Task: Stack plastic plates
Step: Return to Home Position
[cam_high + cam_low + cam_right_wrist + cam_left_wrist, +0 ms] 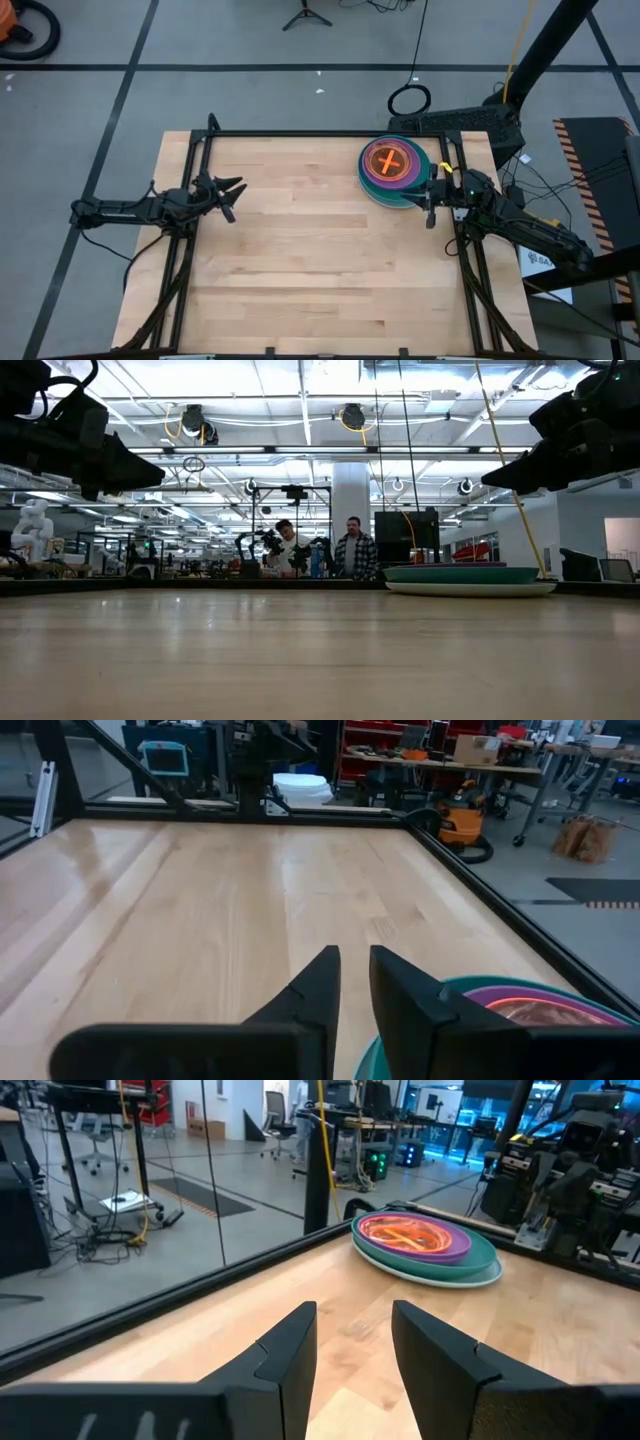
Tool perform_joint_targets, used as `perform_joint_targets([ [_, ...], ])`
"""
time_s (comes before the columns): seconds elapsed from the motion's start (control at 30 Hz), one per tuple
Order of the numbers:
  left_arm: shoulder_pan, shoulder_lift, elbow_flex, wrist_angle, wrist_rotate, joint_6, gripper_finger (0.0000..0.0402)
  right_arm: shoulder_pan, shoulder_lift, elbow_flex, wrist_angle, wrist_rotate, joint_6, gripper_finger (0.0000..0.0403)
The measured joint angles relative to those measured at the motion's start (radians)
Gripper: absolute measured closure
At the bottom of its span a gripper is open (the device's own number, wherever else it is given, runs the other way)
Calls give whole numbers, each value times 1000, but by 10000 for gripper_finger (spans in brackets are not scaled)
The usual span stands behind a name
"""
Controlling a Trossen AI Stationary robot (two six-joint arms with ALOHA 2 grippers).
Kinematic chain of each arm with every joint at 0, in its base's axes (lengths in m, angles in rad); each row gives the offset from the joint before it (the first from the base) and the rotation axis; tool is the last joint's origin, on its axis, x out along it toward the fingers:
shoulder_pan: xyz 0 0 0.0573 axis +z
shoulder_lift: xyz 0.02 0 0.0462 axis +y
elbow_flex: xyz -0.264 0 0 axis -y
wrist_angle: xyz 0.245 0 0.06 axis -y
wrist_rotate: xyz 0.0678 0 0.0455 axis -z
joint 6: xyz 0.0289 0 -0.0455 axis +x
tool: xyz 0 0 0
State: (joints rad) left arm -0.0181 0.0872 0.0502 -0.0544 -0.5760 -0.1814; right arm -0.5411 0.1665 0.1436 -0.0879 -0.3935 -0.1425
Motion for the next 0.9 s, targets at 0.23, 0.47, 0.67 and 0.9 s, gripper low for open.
perform_joint_targets([
  [0.23, 0, 0, 0, -1, -1, 2, 263, 0, -6, 1, -40, 19, -88, 351],
  [0.47, 0, 0, 0, -2, -1, 2, 263, 13, -110, 1, -124, 26, -98, 351],
  [0.67, 0, 0, 0, -2, -1, 2, 263, 101, -166, 2, -114, 49, -52, 351],
  [0.9, 0, -1, 0, -2, -1, 1, 263, 242, -161, -109, 101, 520, -48, 351],
])
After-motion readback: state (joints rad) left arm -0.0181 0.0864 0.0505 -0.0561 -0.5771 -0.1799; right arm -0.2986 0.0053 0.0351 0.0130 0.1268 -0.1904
